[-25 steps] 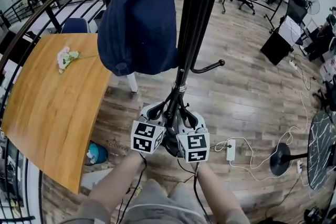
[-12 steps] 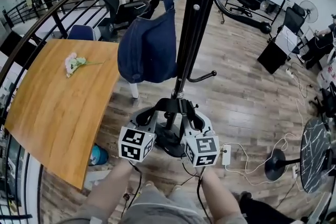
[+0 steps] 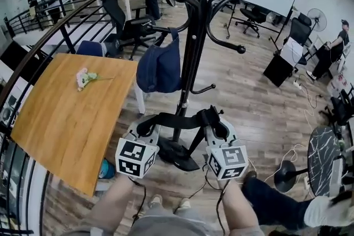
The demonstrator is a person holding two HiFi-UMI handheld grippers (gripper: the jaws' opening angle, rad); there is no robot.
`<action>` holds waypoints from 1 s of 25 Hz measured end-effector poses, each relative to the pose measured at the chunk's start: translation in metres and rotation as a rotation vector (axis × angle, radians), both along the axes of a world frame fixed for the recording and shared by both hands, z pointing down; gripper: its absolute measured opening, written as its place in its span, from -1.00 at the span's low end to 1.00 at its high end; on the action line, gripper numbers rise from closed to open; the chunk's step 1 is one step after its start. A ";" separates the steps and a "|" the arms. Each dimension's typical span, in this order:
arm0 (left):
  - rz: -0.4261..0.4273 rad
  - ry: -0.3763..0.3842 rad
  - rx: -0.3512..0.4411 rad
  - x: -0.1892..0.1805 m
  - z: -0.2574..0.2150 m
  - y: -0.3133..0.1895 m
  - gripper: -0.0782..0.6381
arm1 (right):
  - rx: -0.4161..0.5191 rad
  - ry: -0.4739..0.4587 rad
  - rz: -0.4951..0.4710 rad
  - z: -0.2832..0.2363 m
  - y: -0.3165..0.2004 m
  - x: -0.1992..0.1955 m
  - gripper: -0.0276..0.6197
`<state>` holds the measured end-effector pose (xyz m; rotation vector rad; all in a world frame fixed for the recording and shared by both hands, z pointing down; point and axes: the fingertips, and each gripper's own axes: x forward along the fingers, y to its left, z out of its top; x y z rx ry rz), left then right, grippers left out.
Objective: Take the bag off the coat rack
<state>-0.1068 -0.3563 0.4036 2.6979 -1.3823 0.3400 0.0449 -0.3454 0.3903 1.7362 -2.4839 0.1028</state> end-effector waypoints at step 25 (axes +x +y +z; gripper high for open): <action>0.306 0.030 0.058 0.110 -0.100 0.107 -0.74 | 0.096 0.015 0.089 -0.099 0.153 0.094 -0.73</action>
